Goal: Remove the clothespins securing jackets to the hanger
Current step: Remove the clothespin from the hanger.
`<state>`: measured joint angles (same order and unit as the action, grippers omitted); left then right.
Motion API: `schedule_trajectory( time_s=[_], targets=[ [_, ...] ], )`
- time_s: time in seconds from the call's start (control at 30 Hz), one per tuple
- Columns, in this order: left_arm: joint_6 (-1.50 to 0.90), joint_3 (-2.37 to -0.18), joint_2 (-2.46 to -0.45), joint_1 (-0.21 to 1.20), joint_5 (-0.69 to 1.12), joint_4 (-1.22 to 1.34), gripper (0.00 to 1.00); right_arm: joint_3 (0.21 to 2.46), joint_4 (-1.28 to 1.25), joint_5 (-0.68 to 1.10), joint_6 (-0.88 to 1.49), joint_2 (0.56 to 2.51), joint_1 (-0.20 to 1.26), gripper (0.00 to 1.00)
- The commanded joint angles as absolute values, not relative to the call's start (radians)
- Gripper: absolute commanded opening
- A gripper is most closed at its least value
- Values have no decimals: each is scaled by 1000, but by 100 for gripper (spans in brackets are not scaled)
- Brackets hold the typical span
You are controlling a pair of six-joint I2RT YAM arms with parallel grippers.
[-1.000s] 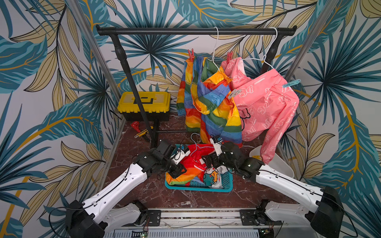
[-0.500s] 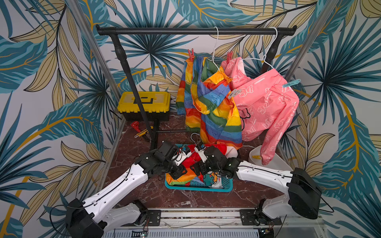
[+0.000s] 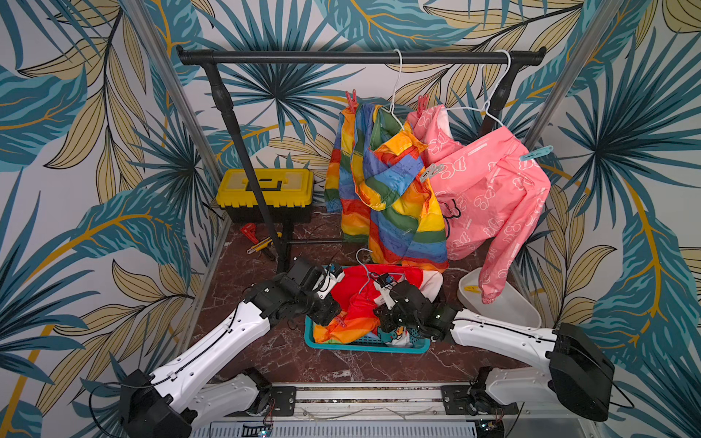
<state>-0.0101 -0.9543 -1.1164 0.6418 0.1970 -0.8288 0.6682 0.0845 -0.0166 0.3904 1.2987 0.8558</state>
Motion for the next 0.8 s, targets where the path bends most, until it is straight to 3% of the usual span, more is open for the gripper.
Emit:
schedule_trajectory(
  time_s=[0.0, 0.43, 0.57, 0.77],
  targets=[
    [16, -959, -1163, 681, 301, -816, 73, 622, 81, -75, 426, 1274, 827, 0],
    [0, -1088, -1379, 712, 278, -781, 71, 488, -61, -12, 469, 1159, 767, 0],
    [26, -1114, -1426, 712, 344, -780, 71, 461, -61, -25, 458, 1087, 767, 0],
    [35, -1107, -1456, 712, 398, -779, 63, 462, -18, -43, 441, 1031, 764, 0]
  ],
)
